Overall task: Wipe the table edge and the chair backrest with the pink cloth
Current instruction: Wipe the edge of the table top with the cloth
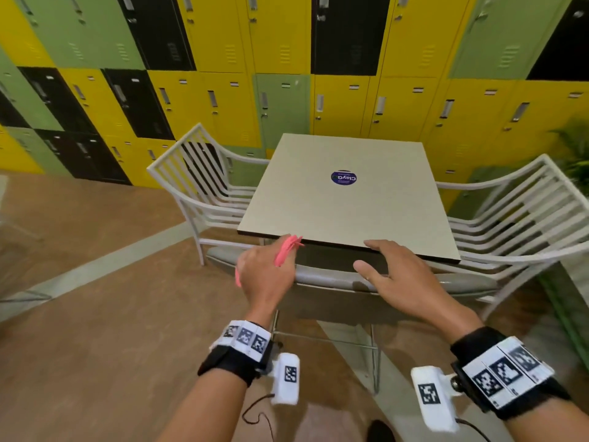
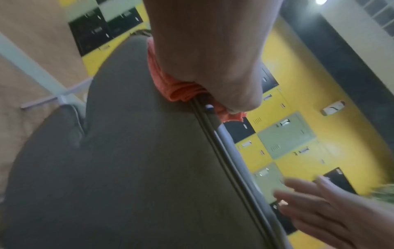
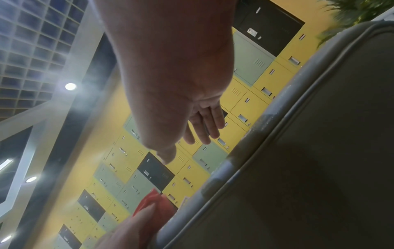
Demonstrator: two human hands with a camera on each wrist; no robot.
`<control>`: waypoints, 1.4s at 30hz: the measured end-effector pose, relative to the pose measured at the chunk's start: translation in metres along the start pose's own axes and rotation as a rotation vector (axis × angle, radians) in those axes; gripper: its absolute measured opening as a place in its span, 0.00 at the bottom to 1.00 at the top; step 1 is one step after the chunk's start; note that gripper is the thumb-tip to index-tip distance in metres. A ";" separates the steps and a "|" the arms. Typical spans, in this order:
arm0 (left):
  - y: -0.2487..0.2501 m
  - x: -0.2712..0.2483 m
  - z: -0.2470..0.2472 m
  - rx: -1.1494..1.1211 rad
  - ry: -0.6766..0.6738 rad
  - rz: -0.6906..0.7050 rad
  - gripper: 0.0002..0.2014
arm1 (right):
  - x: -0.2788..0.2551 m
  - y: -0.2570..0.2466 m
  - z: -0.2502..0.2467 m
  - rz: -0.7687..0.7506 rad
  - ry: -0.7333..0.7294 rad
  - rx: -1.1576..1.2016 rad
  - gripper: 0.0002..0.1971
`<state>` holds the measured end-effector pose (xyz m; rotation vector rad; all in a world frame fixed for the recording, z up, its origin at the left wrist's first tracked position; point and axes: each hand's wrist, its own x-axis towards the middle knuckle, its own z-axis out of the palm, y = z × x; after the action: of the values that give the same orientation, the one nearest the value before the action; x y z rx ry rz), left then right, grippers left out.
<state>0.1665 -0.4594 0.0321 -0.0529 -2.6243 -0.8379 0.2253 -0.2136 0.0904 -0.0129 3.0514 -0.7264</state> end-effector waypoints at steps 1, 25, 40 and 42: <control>0.014 -0.010 0.007 -0.001 -0.024 0.015 0.11 | -0.001 0.000 0.001 0.001 0.002 0.006 0.35; 0.075 -0.038 0.022 -0.068 -0.311 0.163 0.19 | -0.009 0.003 -0.002 0.018 0.073 0.038 0.29; -0.058 0.053 -0.046 -0.059 -0.237 -0.217 0.12 | -0.014 0.010 0.000 0.007 0.059 -0.010 0.28; -0.032 0.035 -0.025 0.099 -0.216 -0.095 0.13 | -0.013 0.008 0.000 -0.001 0.046 -0.008 0.29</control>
<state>0.1379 -0.5024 0.0464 0.0084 -2.8874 -0.7697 0.2379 -0.2063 0.0868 0.0016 3.0977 -0.7250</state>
